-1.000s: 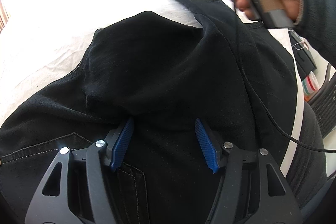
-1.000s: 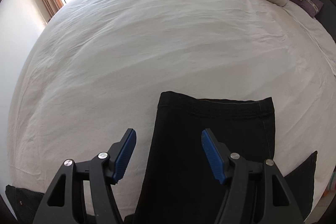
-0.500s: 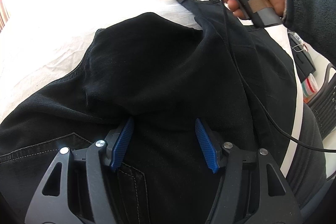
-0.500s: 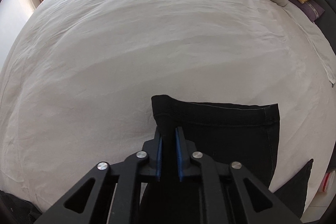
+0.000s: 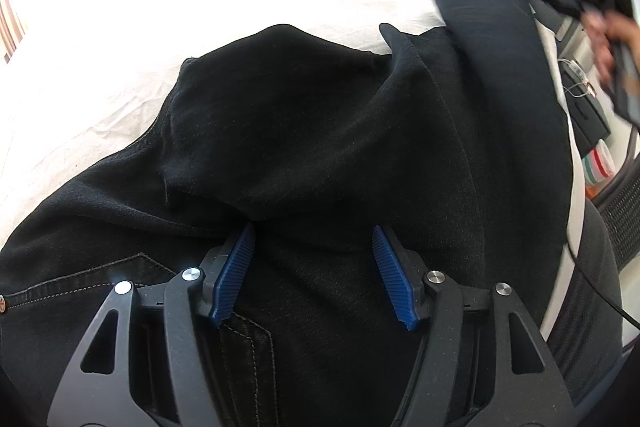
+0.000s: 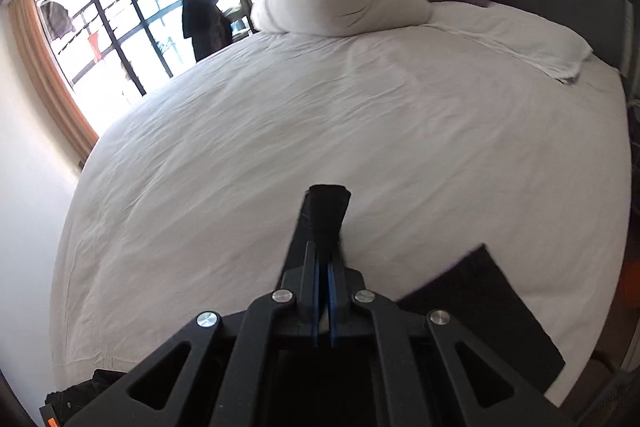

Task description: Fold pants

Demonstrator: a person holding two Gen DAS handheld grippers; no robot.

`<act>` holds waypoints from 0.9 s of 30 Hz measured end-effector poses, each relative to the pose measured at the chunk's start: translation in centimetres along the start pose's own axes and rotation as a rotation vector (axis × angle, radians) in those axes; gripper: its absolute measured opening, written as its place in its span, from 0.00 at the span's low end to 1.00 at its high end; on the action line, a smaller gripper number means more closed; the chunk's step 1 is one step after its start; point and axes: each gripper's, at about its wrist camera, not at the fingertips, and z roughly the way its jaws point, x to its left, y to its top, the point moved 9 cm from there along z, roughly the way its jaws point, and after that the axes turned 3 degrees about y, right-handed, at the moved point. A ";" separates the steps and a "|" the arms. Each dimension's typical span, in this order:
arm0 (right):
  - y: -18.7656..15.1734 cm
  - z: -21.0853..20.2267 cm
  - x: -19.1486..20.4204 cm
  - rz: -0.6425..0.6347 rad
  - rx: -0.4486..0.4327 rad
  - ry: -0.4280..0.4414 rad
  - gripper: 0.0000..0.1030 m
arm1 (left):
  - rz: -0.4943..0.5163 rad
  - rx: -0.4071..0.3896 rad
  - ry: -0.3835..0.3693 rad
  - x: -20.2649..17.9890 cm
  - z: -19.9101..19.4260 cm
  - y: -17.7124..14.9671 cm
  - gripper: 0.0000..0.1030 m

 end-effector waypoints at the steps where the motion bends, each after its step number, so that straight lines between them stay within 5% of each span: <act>1: -0.5 -1.0 -2.3 0.045 -0.017 -0.015 0.04 | -0.005 0.003 0.007 -0.1 0.0 0.1 0.59; 9: -7.2 -2.4 -13.9 0.345 -0.026 -0.033 0.04 | -0.039 0.035 0.044 -1.2 0.5 1.0 0.64; 27: -11.2 -3.6 -18.7 0.526 -0.104 -0.007 0.03 | -0.065 0.032 0.073 -3.4 2.4 3.1 0.82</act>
